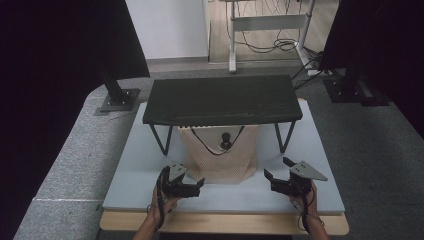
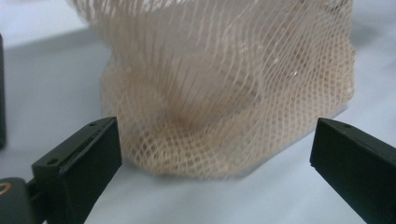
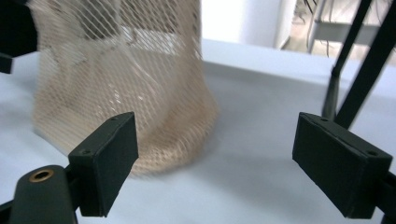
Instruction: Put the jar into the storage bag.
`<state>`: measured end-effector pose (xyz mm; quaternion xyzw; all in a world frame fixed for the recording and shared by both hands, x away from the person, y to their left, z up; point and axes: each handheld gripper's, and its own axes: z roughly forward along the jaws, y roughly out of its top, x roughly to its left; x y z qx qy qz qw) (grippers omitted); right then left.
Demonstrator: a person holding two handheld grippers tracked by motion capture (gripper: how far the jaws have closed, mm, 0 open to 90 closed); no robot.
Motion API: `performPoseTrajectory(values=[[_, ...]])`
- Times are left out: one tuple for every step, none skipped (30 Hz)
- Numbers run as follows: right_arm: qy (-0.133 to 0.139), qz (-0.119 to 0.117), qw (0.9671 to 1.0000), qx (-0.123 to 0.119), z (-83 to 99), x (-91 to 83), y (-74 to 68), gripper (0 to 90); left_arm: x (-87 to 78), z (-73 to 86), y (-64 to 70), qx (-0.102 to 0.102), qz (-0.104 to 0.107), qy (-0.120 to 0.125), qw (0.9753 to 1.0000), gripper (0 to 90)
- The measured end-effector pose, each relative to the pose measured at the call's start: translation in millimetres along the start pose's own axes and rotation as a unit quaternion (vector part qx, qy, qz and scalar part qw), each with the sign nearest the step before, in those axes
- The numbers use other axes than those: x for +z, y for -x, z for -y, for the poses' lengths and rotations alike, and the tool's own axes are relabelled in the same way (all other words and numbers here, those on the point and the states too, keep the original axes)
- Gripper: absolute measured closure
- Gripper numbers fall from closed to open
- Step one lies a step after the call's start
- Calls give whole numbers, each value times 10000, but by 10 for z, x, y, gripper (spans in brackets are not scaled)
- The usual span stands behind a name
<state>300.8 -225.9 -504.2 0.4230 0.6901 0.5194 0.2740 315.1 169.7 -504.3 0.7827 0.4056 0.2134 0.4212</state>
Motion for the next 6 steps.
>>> performPoseTrajectory(values=[[-21,26,10000,36,18,6,14,139,-3,9,-8,46,-29,-21,10000,24],[-18,33,10000,58,25,7,23,140,-8,15,-14,39,-37,-9,10000,24],[-6,42,10000,74,25,5,25,139,-16,24,-31,-6,9,-5,10000,24],[22,35,10000,86,18,-1,22,139,-19,29,-40,-27,26,-11,10000,24],[47,23,10000,82,10,-5,15,139,-20,34,-46,-32,12,-17,10000,24],[68,21,10000,64,1,-10,5,138,-23,39,-52,-43,3,-18,10000,24]])
